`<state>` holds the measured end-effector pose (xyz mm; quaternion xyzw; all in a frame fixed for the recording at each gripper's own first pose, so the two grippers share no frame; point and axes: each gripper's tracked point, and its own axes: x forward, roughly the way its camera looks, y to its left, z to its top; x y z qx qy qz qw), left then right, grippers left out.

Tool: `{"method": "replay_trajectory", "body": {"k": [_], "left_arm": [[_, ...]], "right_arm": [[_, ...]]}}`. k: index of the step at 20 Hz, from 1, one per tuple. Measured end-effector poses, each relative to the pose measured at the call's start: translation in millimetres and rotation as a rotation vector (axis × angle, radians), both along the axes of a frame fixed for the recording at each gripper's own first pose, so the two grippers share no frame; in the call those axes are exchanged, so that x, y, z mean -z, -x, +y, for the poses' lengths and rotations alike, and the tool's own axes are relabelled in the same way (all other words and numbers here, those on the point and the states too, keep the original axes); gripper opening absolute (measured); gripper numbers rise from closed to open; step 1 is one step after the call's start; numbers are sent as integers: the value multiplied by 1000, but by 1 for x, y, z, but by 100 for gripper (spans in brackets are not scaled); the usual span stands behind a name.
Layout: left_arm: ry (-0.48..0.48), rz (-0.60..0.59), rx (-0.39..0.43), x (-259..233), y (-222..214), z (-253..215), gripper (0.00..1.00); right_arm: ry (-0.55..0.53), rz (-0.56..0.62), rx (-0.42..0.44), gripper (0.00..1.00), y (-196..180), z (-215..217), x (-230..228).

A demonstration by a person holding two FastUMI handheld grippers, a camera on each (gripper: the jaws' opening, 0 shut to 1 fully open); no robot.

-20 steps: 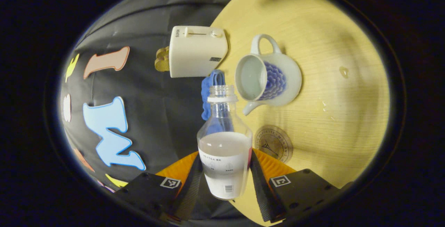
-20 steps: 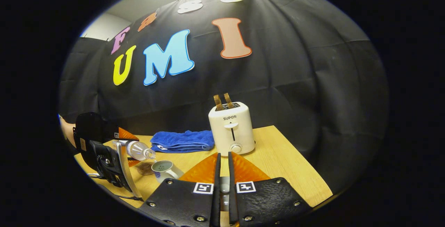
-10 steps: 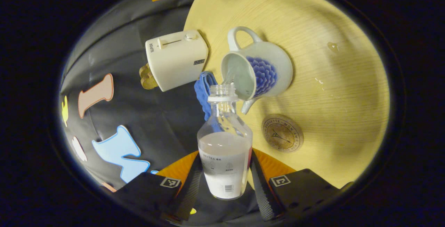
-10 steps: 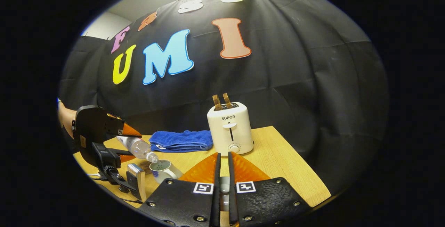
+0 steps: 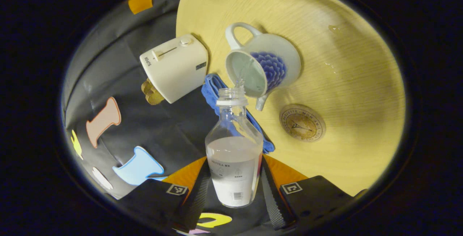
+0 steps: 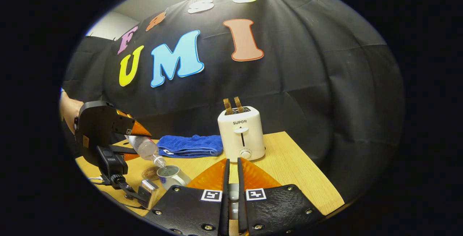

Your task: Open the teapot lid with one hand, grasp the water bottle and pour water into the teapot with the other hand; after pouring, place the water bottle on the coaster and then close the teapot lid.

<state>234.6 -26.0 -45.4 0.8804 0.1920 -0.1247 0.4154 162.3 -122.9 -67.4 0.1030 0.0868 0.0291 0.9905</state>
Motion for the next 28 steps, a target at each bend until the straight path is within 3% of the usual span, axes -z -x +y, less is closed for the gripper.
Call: {"method": "replay_trajectory", "body": {"k": [15,28], "left_arm": [[-267,-11,126,-11,8,-34,84],[-328,-48,179,-14,12,-44,84]], "right_arm": [[-23,-6,-4,10,2,0,-4],[-28,-5,-9,10,2,0,-2]]}}
